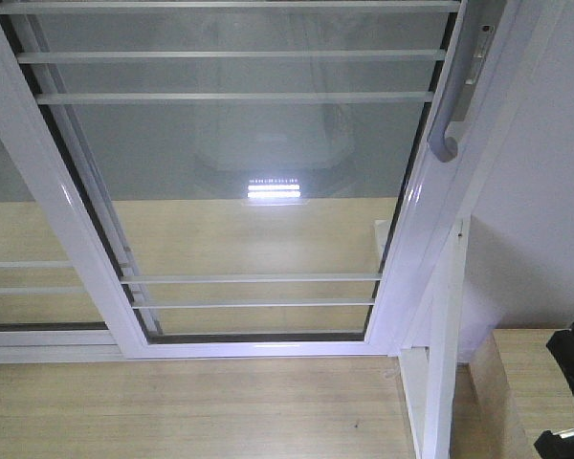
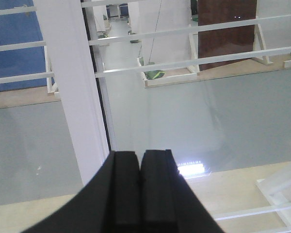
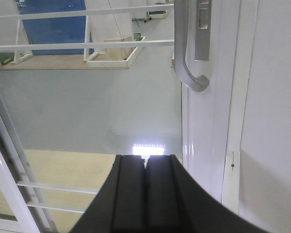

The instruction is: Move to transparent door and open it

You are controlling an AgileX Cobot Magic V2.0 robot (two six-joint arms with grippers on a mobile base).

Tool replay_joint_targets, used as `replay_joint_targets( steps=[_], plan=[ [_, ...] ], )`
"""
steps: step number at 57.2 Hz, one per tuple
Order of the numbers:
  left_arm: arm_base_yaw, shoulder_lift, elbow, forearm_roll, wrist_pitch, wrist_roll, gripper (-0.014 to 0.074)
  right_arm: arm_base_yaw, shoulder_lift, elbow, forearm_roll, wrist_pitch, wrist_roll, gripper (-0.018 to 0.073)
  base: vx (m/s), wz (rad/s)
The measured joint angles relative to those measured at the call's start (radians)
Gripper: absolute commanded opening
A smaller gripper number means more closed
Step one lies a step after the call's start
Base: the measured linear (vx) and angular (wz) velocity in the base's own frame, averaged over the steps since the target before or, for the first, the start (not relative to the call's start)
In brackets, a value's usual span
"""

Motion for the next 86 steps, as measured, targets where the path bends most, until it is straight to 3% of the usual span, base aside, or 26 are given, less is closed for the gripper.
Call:
replay_joint_targets(
  steps=[31, 37, 48, 58, 67, 86],
  plan=[
    [0.0, 0.0, 0.0, 0.027, -0.012, 0.014, -0.0006, 0.0, 0.0, 0.0, -0.004, -0.085, 0.0, -0.0006, 0.0, 0.0],
    [0.0, 0.0, 0.0, 0.028, -0.071, 0.008, -0.0006, 0.0, 0.0, 0.0, -0.004, -0.119, 0.0, -0.0006, 0.0, 0.0],
    [0.0, 0.0, 0.0, 0.028, -0.286, -0.046, -0.0006, 0.0, 0.0, 0.0, -0.007, -0.264, 0.0, -0.0006, 0.0, 0.0],
    [0.0, 0.015, -0.076, 0.028, -0.285, -0.091, -0.0006, 0.0, 0.02, -0.077, -0.016, -0.258, -0.001, -0.0006, 0.0, 0.0],
    [0.0, 0.213, -0.27, 0.028, -0.285, -0.096, -0.0006, 0.0, 0.207, -0.265, -0.05, -0.224, -0.048, -0.0006, 0.0, 0.0],
    [0.0, 0.862, -0.693, 0.028, -0.289, -0.097, -0.0006, 0.0, 0.776, -0.664, -0.091, -0.204, -0.168, -0.0006, 0.0, 0.0]
  ],
)
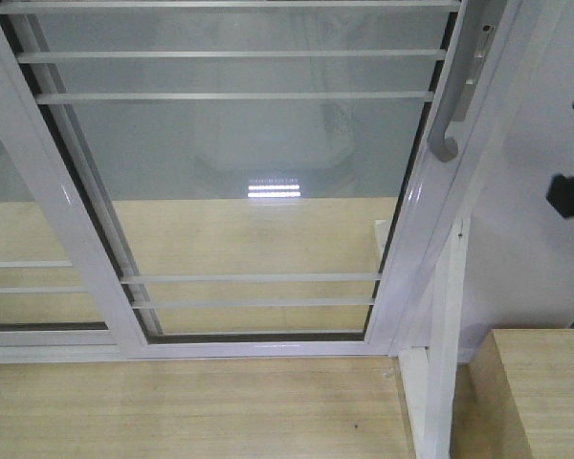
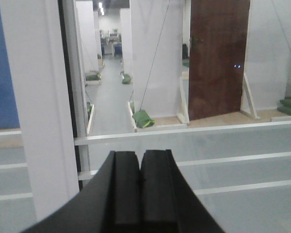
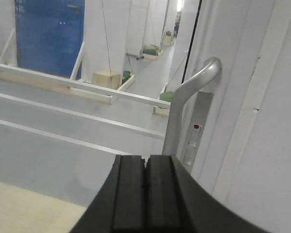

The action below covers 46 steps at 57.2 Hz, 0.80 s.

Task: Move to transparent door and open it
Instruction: 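Raise both arms and bring the right gripper to the silver handle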

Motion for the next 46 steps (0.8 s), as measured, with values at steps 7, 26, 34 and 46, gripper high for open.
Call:
replay_joint_targets(
  steps=[7, 26, 34, 46],
  plan=[
    [0.0, 0.16, -0.068, 0.0, -0.027, 0.0, -0.0006, 0.0, 0.168, -0.078, -0.001, -0.06, -0.006, -0.0006, 0.0, 0.0],
    [0.0, 0.334, -0.082, 0.0, -0.168, -0.001, 0.0005, 0.0, 0.411, -0.093, -0.003, -0.272, -0.007, 0.0015, 0.0, 0.0],
    [0.0, 0.34, -0.082, 0.0, -0.173, -0.003, 0.005, 0.0, 0.427, -0.093, -0.003, -0.282, -0.007, 0.0102, 0.0, 0.0],
    [0.0, 0.346, -0.082, 0.0, -0.176, -0.003, 0.0215, 0.0, 0.427, -0.093, -0.003, -0.29, -0.006, 0.0411, 0.0, 0.0]
  ],
)
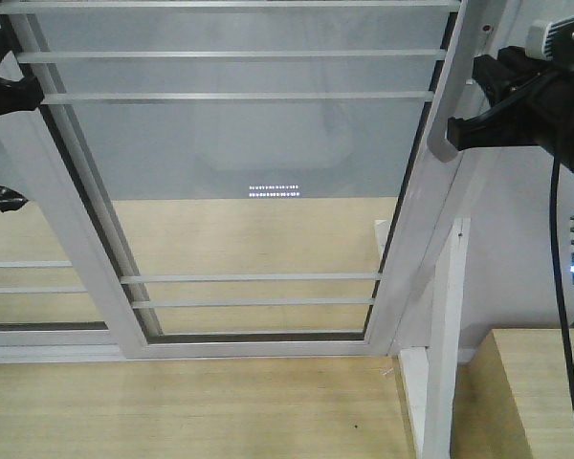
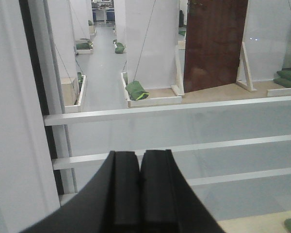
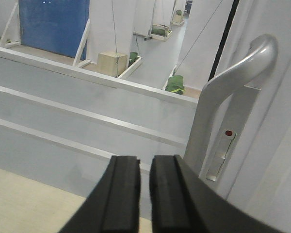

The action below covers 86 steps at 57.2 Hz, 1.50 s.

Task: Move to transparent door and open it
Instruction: 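Raise both arms and bring the right gripper to the silver handle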

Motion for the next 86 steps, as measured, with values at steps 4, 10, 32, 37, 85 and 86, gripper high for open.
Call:
replay_joint_targets(
  steps=[4, 10, 32, 37, 85, 86],
  plan=[
    [0.0, 0.0, 0.0, 0.0, 0.0, 0.0, 0.0301, 0.0, 0.0, 0.0, 0.005, 0.0, 0.0, 0.053, 0.0, 0.0],
    [0.0, 0.0, 0.0, 0.001, 0.0, 0.0, 0.044, 0.0, 0.0, 0.0, 0.034, 0.0, 0.0, 0.0668, 0.0, 0.0],
    [0.0, 0.0, 0.0, 0.001, 0.004, 0.0, 0.064, 0.0, 0.054, 0.0, 0.125, -0.076, -0.002, 0.0679, 0.0, 0.0],
    [0.0, 0.0, 0.0, 0.001, 0.019, 0.0, 0.0627, 0.0, 0.111, 0.0, 0.153, -0.138, -0.002, 0.0661, 0.0, 0.0],
    [0.0, 0.0, 0.0, 0.001, 0.054, 0.0, 0.0572, -0.048, 0.494, -0.188, 0.412, -0.359, -0.231, 0.0576, 0.0, 0.0],
    [0.0, 0.0, 0.0, 0.001, 0.054, 0.0, 0.0572, -0.053, 0.498, -0.194, 0.413, -0.356, -0.229, 0.0576, 0.0, 0.0]
  ],
)
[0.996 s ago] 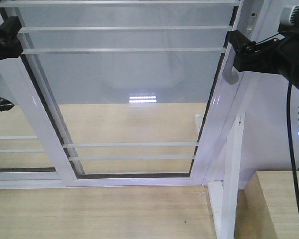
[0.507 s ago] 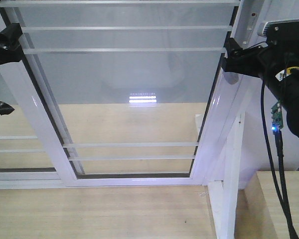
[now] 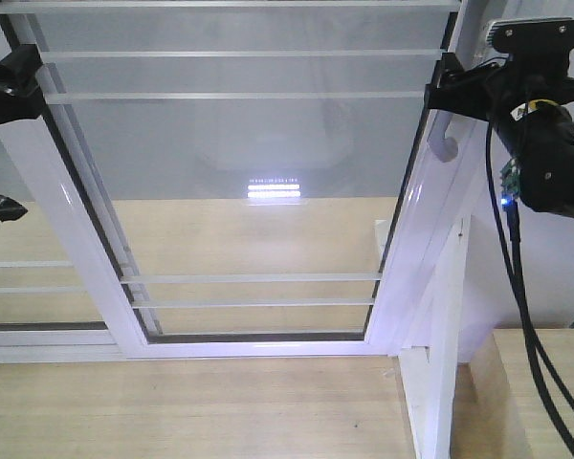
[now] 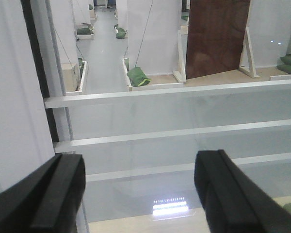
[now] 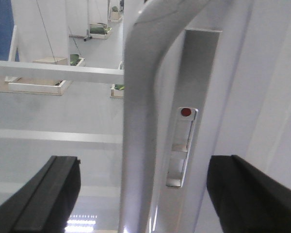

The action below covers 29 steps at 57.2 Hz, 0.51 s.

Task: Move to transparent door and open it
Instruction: 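Raise both arms and bring the right gripper to the silver handle, then close the right gripper around the curved silver handle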

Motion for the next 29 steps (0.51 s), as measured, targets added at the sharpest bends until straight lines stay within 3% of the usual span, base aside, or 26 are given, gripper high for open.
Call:
replay_joint_targets(
  steps=[13, 29],
  plan=[
    [0.0, 0.0, 0.0, 0.0, 0.0, 0.0, 0.0572, -0.04, 0.055, -0.088, 0.0, 0.073, 0.008, 0.0573, 0.0, 0.0],
    [0.0, 0.0, 0.0, 0.0, 0.0, 0.0, 0.0572, -0.04, 0.118, -0.165, -0.074, 0.118, 0.029, 0.0573, 0.0, 0.0]
  ],
)
